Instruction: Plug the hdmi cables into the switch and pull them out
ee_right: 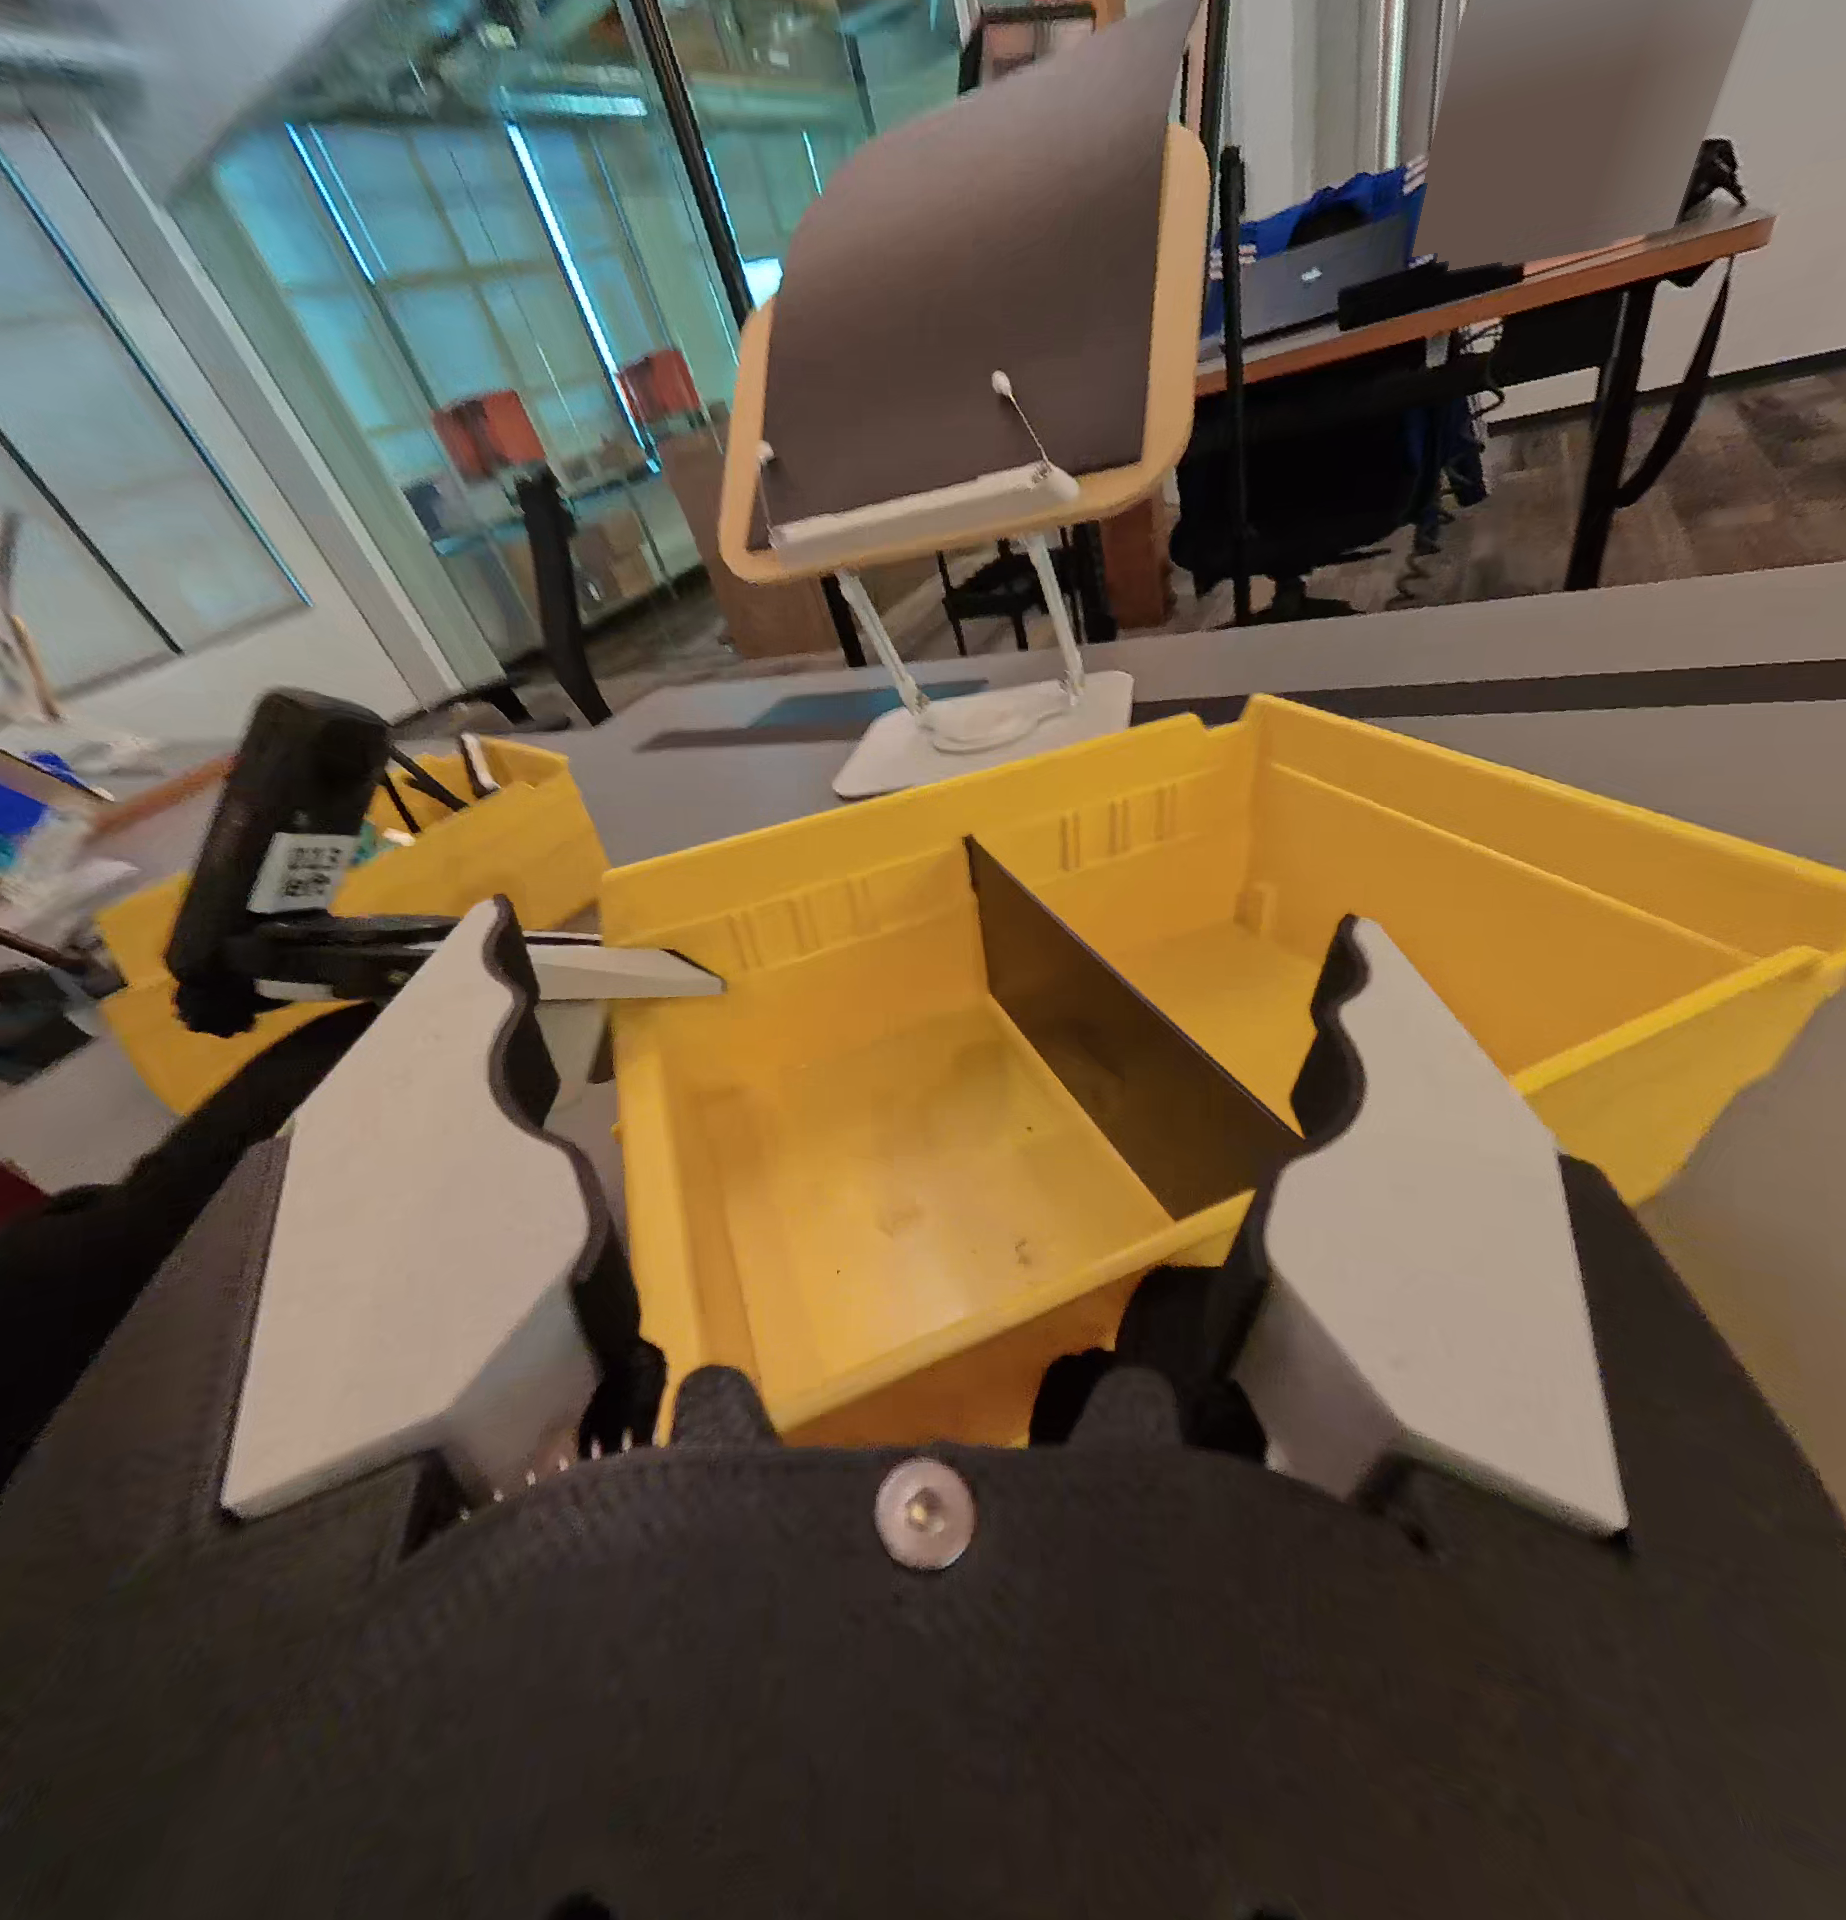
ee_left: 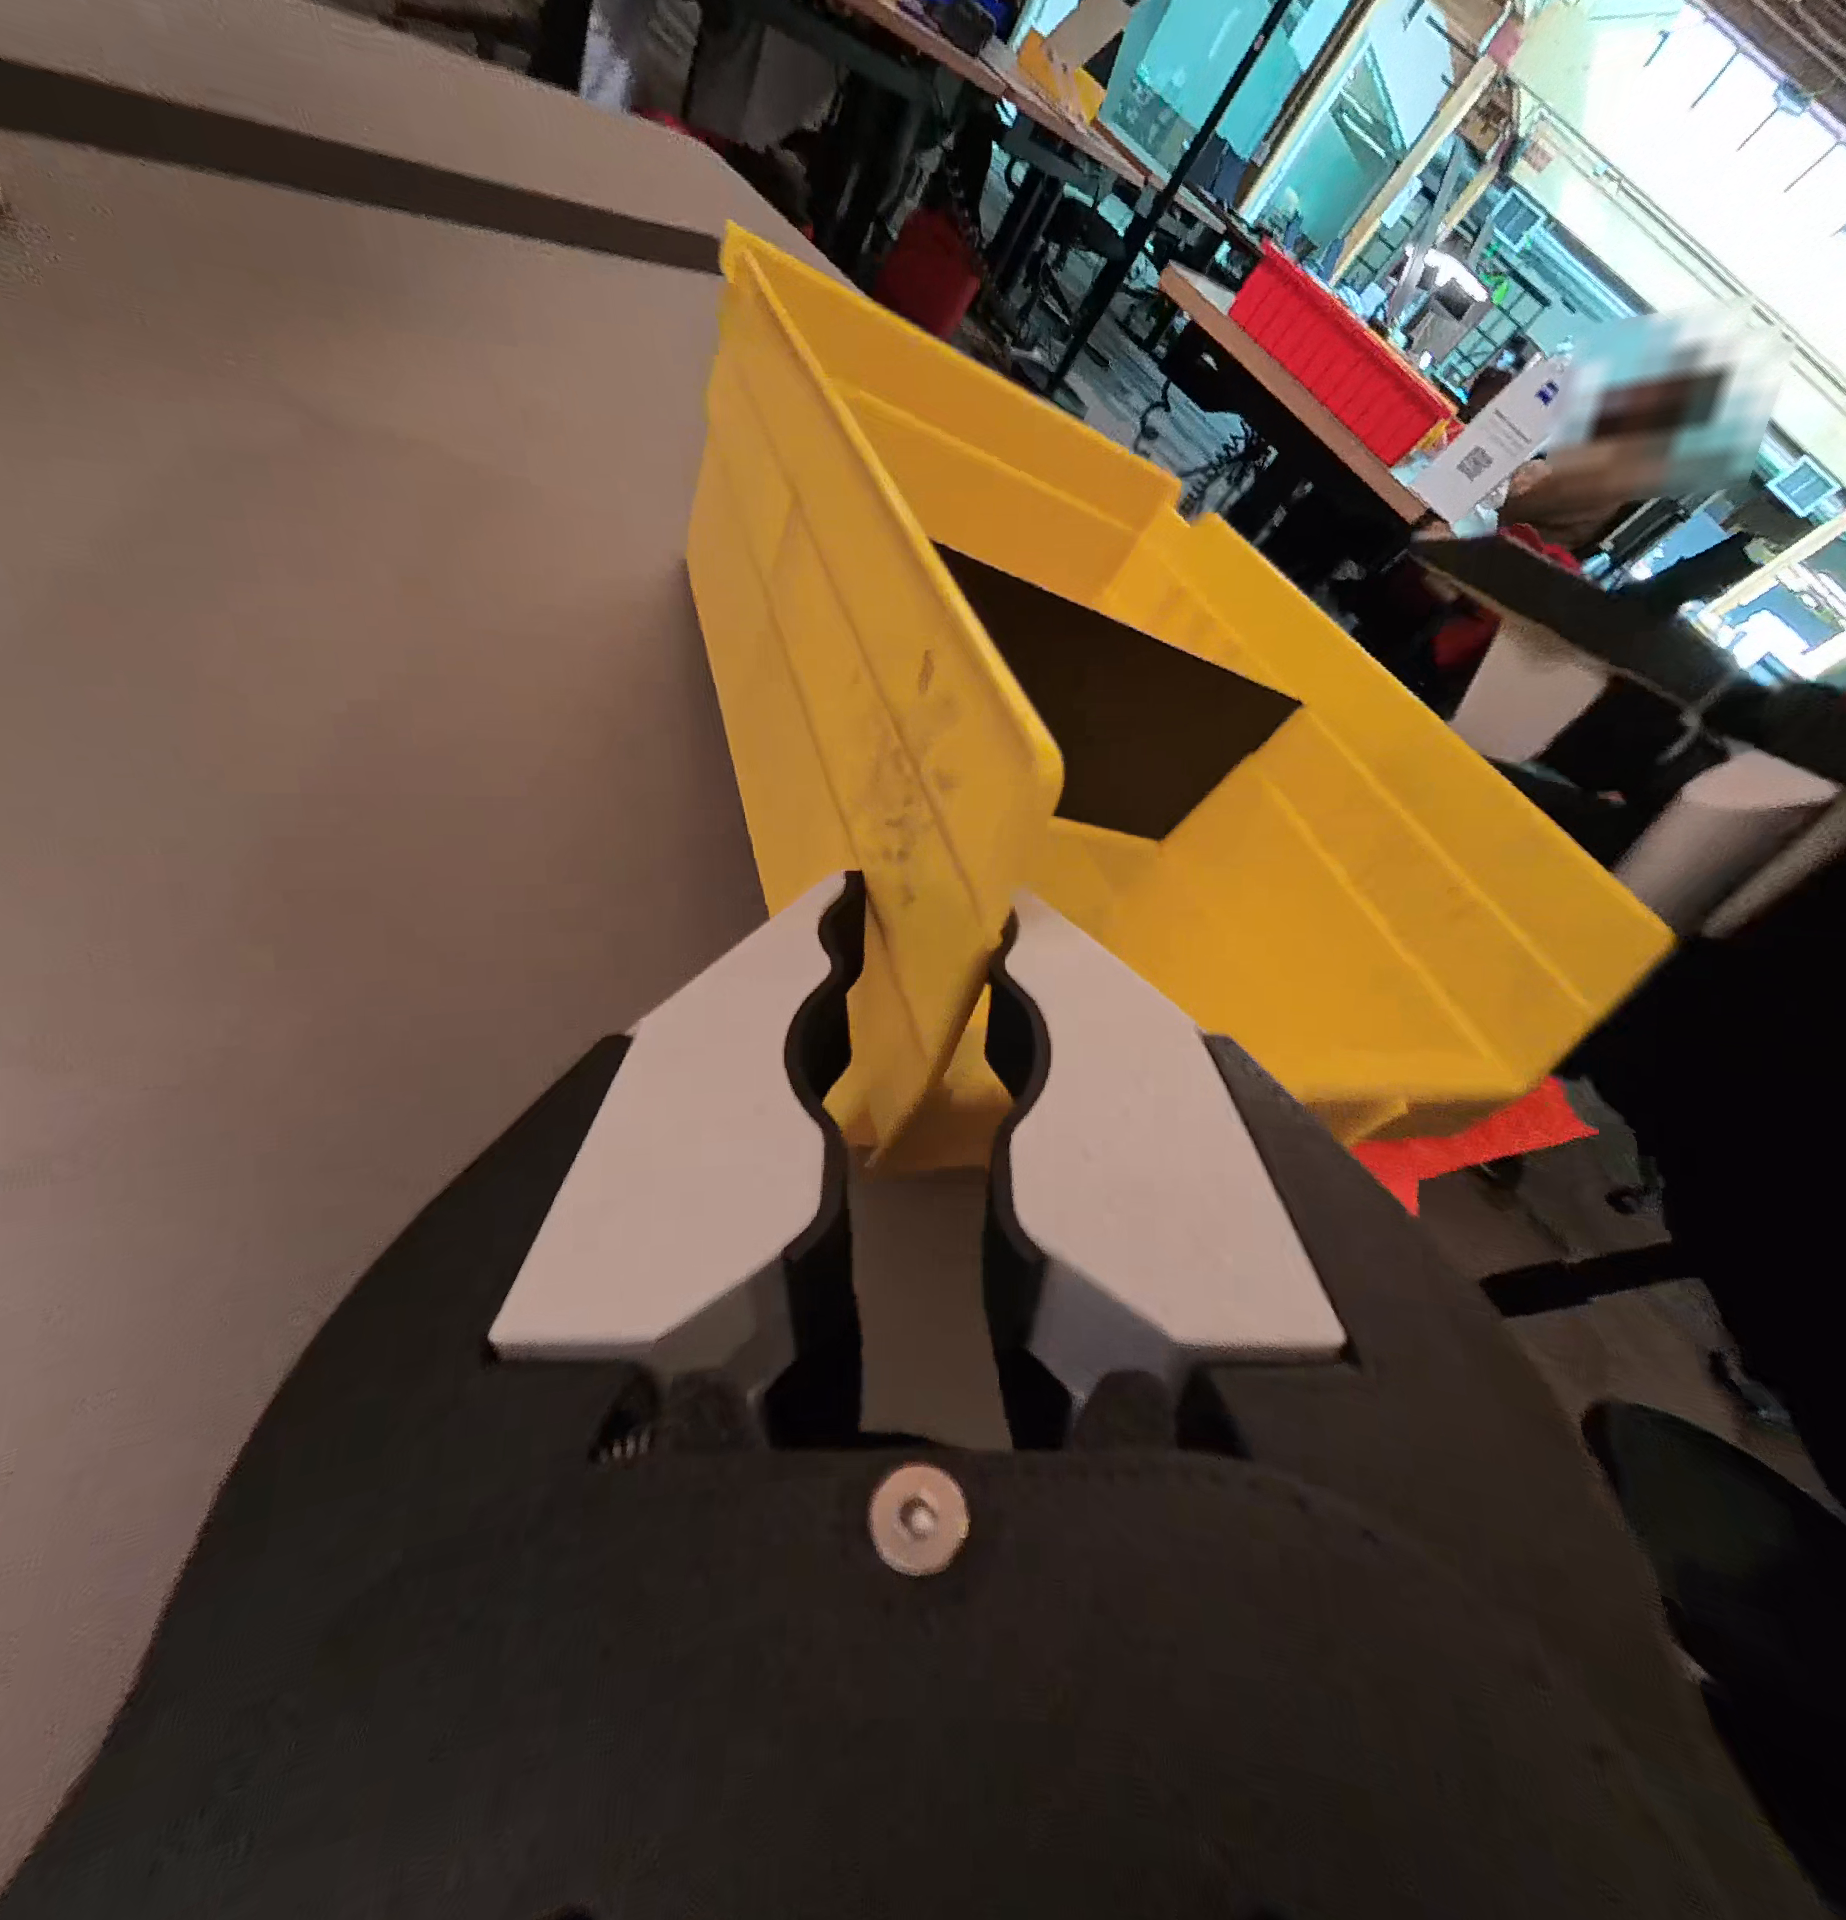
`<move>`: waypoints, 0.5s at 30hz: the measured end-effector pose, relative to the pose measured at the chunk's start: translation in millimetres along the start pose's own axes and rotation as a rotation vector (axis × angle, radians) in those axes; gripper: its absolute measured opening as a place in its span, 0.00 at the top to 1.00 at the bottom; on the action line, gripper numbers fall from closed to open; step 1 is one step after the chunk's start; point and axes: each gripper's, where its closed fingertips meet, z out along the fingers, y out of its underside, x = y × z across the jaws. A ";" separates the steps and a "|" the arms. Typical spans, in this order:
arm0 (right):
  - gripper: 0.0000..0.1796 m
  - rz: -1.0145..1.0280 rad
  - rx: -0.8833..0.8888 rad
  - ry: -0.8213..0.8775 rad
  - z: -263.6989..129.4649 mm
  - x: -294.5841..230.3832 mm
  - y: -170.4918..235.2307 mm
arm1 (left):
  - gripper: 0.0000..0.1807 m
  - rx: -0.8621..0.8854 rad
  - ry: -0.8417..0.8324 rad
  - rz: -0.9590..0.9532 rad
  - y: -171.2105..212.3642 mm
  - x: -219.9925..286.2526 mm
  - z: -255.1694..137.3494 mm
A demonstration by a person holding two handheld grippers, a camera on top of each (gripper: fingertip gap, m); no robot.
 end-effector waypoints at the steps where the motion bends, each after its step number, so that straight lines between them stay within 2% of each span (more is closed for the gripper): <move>1: 0.20 -0.022 -0.022 0.019 0.1 5.8 2.4 | 0.89 -0.019 0.011 -0.003 5.4 4.2 2.5; 6: 0.23 -0.144 -0.183 0.163 -5.4 44.8 25.2 | 0.80 -0.152 0.130 -0.037 40.3 36.4 16.0; 9: 0.31 -0.217 -0.270 0.258 -13.2 75.1 42.3 | 0.74 -0.215 0.233 -0.065 55.5 58.1 18.8; 11: 0.35 -0.237 -0.297 0.291 -16.7 89.1 49.2 | 0.70 -0.241 0.273 -0.091 54.5 65.8 15.3; 15: 0.44 -0.368 -0.364 0.343 -20.3 102.2 55.9 | 0.66 -0.146 0.267 -0.070 14.1 66.1 -16.6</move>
